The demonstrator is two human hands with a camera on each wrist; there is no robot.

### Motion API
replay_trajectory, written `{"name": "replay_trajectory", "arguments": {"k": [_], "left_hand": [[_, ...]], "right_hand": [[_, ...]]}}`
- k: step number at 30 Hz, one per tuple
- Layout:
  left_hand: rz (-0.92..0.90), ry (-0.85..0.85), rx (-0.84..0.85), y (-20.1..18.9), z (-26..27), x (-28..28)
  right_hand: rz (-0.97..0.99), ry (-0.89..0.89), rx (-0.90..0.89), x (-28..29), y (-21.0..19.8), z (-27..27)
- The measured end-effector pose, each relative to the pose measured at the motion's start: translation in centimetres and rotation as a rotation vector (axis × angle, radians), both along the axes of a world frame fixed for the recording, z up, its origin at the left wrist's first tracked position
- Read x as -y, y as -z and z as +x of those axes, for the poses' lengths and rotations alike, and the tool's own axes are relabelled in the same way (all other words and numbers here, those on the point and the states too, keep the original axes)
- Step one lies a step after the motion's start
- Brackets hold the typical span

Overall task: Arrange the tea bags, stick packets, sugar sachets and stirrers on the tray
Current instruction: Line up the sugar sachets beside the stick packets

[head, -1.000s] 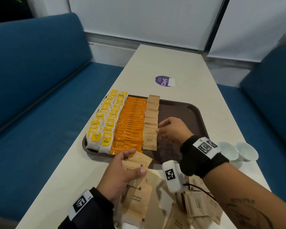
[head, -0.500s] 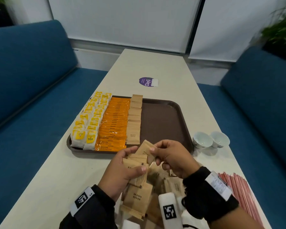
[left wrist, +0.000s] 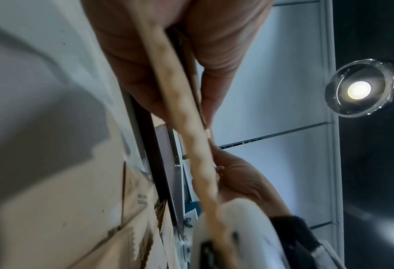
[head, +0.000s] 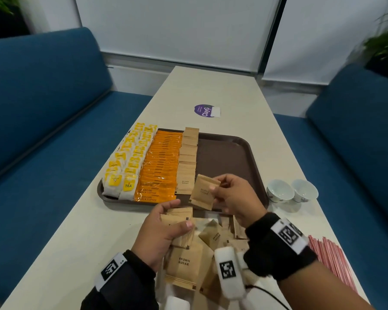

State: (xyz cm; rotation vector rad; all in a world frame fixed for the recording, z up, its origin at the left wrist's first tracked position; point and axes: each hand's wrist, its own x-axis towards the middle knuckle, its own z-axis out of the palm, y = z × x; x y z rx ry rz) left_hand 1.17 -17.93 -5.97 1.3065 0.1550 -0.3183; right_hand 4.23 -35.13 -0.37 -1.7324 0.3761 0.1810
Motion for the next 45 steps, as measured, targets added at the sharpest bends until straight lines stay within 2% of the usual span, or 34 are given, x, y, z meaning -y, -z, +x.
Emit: {"name": "replay_trajectory", "arguments": {"k": [8, 17, 25, 29, 32, 36, 38, 40, 45], "left_hand": [[-0.045, -0.05, -0.054, 0.3, 0.9, -1.5], [-0.086, -0.067, -0.072, 0.9, 2.0, -2.3], [-0.104, -0.075, -0.09, 1.1, 2.2, -1.9], [-0.108, -0.086, -0.094, 1.1, 2.4, -1.8], [-0.097, -0.108, -0.082, 1.0, 2.6, -1.7], [-0.109, -0.155, -0.042, 0.5, 2.5, -1.1], [-0.121, -0.184, -0.029, 0.3, 2.4, -0.7], [-0.122, -0.209, -0.015, 0.1, 2.2, -0.1], [-0.096, -0.245, 0.01, 0.0, 1.9, 1.0]], "right_hand": [[-0.243, -0.13, -0.118, -2.7, 2.3, 5.9], [-0.335, -0.104, -0.226, -3.5, 3.7, 9.3], [-0.403, -0.062, -0.213, -3.9, 4.3, 10.0], [-0.337, -0.038, -0.222, -3.3, 3.3, 9.1], [-0.237, -0.017, -0.148, -2.5, 1.9, 7.5], [-0.171, -0.249, -0.06, -1.6, -0.6, 3.4], [-0.12, -0.396, -0.122, -1.3, -1.0, 1.0], [-0.048, -0.472, -0.188, -1.5, -0.4, -1.1], [0.094, -0.382, -0.174, -1.8, 1.1, -3.7]]}}
